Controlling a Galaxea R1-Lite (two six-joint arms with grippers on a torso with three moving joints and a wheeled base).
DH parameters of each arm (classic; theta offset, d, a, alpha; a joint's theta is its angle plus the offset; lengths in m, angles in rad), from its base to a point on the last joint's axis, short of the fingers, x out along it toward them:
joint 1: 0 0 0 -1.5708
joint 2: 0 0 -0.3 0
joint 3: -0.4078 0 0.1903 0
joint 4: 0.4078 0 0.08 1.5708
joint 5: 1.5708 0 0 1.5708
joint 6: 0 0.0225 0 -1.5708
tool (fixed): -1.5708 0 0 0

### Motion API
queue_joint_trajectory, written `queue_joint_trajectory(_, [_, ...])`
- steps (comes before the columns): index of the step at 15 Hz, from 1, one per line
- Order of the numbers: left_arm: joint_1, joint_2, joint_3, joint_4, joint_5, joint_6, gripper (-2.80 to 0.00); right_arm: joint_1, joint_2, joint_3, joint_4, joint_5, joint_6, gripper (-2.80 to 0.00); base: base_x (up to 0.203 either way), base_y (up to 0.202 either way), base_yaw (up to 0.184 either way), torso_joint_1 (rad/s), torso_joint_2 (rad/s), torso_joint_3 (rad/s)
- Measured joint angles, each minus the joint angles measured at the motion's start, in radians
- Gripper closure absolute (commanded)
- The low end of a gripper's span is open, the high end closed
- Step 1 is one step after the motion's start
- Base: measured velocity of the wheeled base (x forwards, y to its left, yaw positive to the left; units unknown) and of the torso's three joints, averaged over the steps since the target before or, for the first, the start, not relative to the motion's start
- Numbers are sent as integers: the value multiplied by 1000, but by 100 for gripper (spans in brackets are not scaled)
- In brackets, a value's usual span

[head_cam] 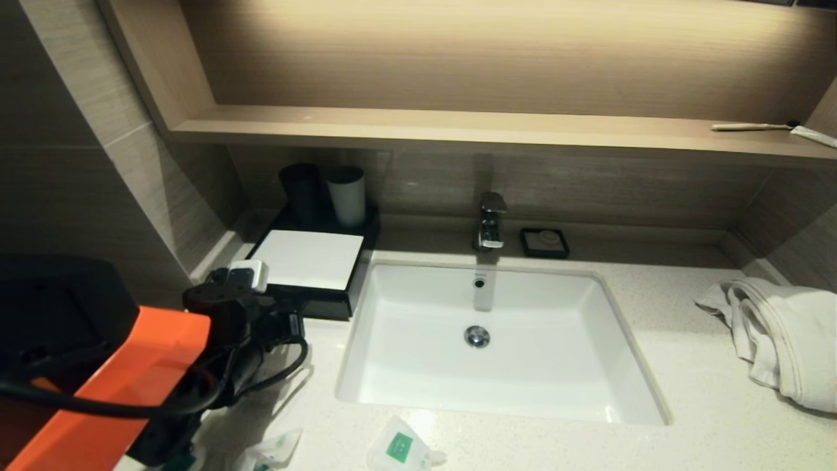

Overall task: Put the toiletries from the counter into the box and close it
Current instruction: Open the drawer

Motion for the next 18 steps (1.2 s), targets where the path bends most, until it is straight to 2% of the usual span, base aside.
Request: queue_joint_trajectory(18, [4, 28, -36, -2, 0, 0, 0, 0, 0, 0, 0, 0, 0, 0, 0, 0, 0, 0, 0, 0])
